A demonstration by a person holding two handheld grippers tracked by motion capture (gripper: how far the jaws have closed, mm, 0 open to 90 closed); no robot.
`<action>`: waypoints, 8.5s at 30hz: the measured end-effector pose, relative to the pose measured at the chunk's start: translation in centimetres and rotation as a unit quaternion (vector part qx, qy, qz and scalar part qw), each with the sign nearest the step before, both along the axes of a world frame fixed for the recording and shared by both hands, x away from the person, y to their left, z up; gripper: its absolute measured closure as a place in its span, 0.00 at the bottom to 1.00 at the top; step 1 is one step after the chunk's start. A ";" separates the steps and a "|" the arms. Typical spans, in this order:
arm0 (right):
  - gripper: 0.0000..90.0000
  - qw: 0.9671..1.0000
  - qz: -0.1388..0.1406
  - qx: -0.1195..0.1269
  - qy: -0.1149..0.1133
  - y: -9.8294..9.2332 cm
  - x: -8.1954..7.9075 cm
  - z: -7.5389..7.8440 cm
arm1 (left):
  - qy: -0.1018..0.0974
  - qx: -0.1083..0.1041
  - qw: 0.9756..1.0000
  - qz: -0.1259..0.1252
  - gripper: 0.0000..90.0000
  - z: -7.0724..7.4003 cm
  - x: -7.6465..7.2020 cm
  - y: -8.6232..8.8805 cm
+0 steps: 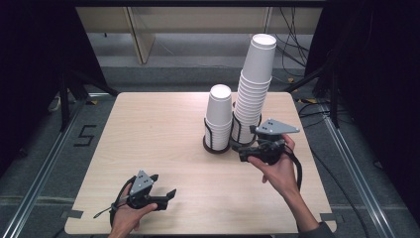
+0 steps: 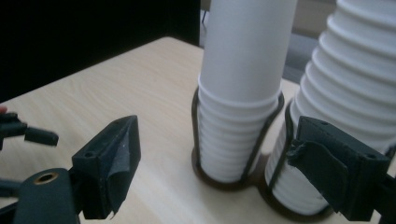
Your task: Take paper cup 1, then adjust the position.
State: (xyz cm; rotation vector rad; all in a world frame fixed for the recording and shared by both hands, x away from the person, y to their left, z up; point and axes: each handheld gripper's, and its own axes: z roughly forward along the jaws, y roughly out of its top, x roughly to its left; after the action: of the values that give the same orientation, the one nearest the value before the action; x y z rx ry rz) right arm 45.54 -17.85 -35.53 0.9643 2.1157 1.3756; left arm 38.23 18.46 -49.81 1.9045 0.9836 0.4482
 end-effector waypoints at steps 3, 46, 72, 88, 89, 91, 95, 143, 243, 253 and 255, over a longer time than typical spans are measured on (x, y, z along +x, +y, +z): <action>0.18 1.000 0.004 0.003 -0.008 1.2 1.1 0.8 | 0.001 0.004 1.000 -0.001 0.16 -0.1 0.0 -0.1; 0.23 0.991 -0.136 0.013 0.001 8.1 9.8 1.6 | 0.000 0.012 1.000 -0.017 0.16 -0.4 -0.2 -0.3; 0.23 0.991 -0.084 0.073 -0.071 5.8 6.3 11.4 | 0.003 0.007 1.000 -0.019 0.16 -0.4 -0.1 -0.2; 0.23 0.997 0.019 0.057 -0.041 4.7 0.3 6.8 | -0.012 -0.041 0.998 -0.045 0.16 -0.4 -0.2 -0.9; 0.23 0.998 0.022 0.052 -0.039 4.6 0.1 6.3 | -0.017 -0.039 0.998 -0.046 0.16 -0.3 -0.2 -1.1; 0.23 0.998 0.033 0.055 -0.028 4.6 -0.4 5.1 | -0.030 -0.050 0.997 -0.052 0.16 -0.2 -0.2 -1.3; 0.23 0.997 0.049 0.056 -0.018 4.5 -0.8 2.9 | -0.057 -0.053 0.996 -0.048 0.16 0.0 -0.2 -1.5; 0.23 0.988 0.133 0.055 0.061 7.0 -1.4 -6.2 | -0.132 -0.085 0.983 -0.094 0.16 -0.2 0.4 -6.1; 0.25 0.934 0.222 0.170 0.224 4.0 -0.5 -5.0 | -0.185 -0.067 0.965 -0.173 0.12 2.0 0.3 -5.1; 0.18 0.956 0.231 0.054 0.170 3.8 -0.7 -4.0 | -0.159 -0.001 0.966 -0.203 0.13 2.1 0.4 -5.2; 0.18 0.957 0.239 0.035 0.160 3.8 -0.8 -3.6 | -0.146 0.006 0.966 -0.212 0.13 2.2 0.4 -5.3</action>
State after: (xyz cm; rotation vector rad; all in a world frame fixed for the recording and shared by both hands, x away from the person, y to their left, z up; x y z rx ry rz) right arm 44.75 -14.10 -39.17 0.7687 2.6905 1.6129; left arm 38.63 13.19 -47.58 1.9253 0.3674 0.4625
